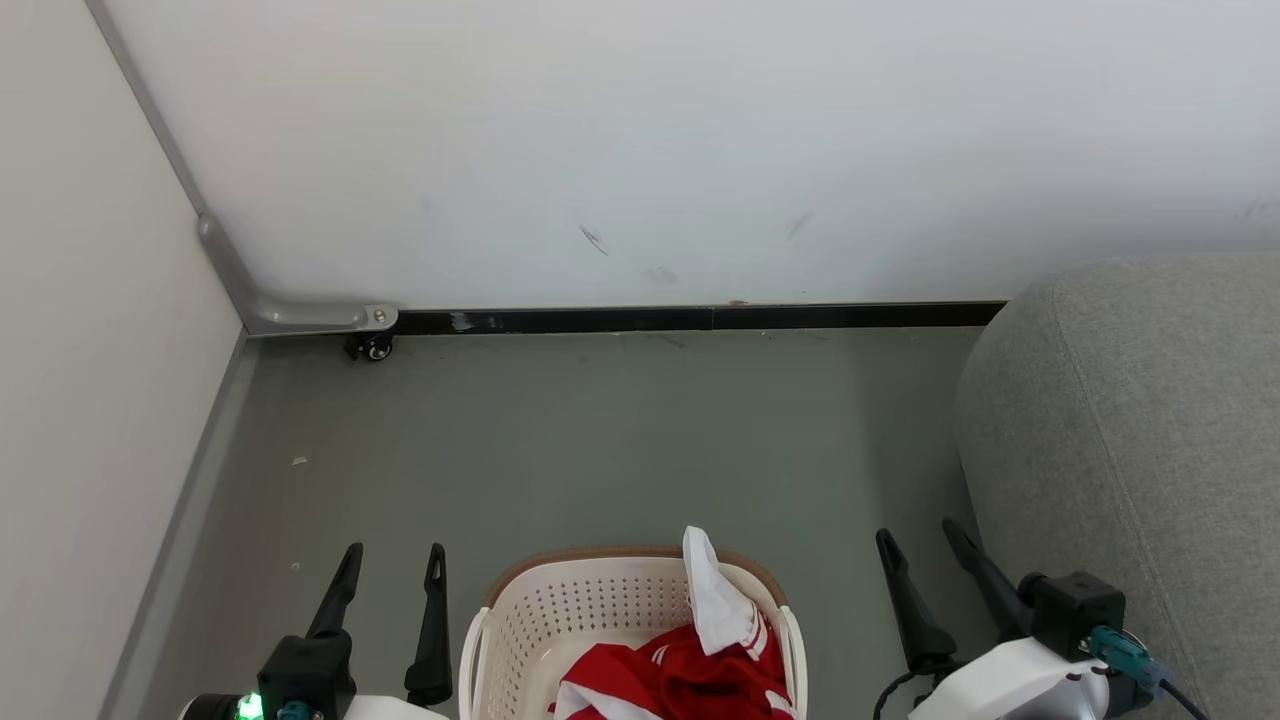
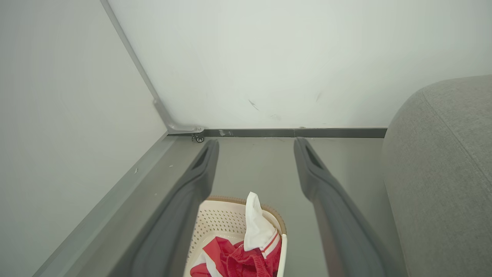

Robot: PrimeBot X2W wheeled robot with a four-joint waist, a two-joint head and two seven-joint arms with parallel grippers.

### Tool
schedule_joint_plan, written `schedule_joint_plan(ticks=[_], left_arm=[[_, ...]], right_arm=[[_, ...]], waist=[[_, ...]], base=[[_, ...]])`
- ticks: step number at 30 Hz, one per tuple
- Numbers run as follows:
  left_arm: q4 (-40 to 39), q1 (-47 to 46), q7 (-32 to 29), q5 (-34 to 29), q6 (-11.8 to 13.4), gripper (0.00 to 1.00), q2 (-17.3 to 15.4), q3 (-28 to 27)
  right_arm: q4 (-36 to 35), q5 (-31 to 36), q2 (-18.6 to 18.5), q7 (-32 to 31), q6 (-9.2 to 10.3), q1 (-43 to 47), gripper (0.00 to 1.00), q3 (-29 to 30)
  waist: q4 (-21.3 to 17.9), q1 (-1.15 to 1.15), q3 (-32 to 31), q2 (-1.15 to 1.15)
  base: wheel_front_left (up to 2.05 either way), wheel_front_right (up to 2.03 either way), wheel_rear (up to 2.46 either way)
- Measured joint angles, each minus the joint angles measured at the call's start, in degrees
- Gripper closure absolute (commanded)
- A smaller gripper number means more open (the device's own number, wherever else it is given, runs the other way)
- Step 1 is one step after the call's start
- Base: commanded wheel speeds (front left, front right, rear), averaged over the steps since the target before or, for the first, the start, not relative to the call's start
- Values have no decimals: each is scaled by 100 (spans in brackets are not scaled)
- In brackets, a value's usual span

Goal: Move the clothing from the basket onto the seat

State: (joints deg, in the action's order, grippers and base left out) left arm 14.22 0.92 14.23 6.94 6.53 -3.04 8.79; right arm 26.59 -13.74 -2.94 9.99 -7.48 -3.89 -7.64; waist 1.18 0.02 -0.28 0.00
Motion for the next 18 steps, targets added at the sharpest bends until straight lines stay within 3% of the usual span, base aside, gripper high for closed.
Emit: schedule_joint_plan(ticks=[18], left_arm=[[14,-68,0,-4,-5,0,2,10]], right_arm=[[-52,-16,1,10,0,-3,0,46]], waist=[[-56,0,92,0]], base=[[0,0,0]])
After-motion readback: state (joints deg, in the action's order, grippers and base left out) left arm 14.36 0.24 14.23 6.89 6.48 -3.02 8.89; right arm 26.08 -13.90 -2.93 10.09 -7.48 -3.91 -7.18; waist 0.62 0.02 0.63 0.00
